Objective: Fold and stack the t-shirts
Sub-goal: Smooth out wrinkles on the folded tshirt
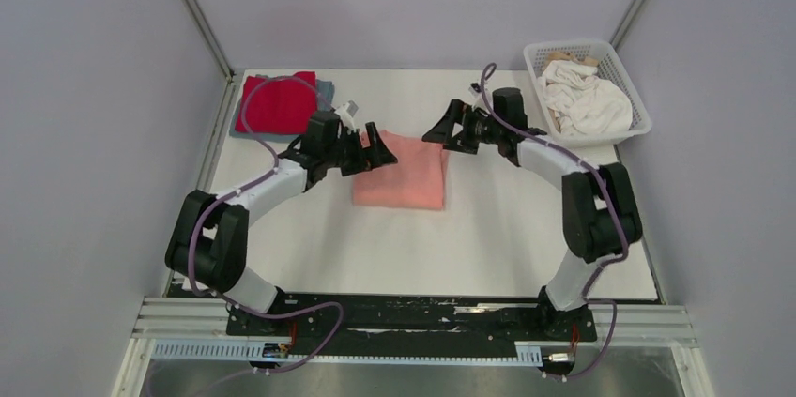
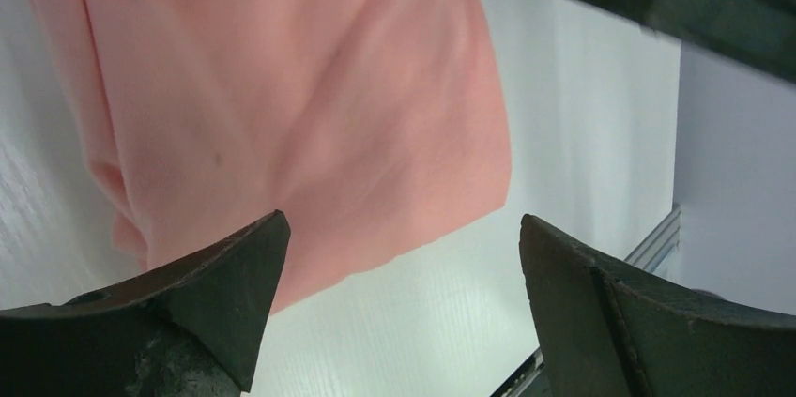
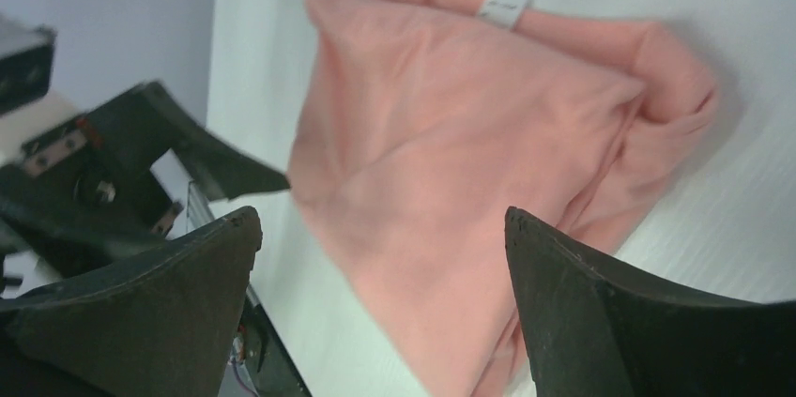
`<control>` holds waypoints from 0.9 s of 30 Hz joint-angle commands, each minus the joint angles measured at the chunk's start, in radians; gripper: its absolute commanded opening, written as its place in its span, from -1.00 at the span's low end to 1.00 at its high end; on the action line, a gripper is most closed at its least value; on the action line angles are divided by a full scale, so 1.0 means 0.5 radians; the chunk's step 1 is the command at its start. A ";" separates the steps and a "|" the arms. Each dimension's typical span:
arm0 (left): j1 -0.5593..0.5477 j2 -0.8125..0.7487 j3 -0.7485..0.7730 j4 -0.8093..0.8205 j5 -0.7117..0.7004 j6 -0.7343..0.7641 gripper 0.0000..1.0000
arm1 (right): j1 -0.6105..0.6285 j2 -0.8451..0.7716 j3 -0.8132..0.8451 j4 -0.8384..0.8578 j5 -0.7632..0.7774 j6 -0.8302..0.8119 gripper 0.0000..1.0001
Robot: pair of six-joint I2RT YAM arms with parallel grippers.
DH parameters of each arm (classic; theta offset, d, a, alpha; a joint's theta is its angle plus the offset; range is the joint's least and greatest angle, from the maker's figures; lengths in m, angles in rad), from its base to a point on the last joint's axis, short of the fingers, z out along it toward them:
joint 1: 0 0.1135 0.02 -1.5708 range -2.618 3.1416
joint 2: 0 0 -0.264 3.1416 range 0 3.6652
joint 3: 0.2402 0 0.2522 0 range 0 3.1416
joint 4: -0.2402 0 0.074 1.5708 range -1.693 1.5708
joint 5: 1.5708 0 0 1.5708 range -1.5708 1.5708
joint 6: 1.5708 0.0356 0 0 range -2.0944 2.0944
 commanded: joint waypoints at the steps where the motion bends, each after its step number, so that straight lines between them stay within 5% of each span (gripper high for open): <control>1: 0.079 0.047 0.283 -0.054 -0.093 0.025 1.00 | 0.008 -0.482 -0.437 0.399 -0.333 0.072 1.00; 7: 0.130 0.497 0.710 -0.087 0.039 0.093 1.00 | 0.227 -0.645 -0.731 0.599 -0.411 0.125 1.00; 17: 0.275 1.123 0.961 0.079 0.130 0.079 1.00 | 0.310 -0.186 -0.896 0.742 -0.211 0.062 1.00; 27: 0.309 1.175 1.029 -0.029 0.153 0.122 1.00 | 0.310 -0.200 -1.098 0.676 0.001 0.036 1.00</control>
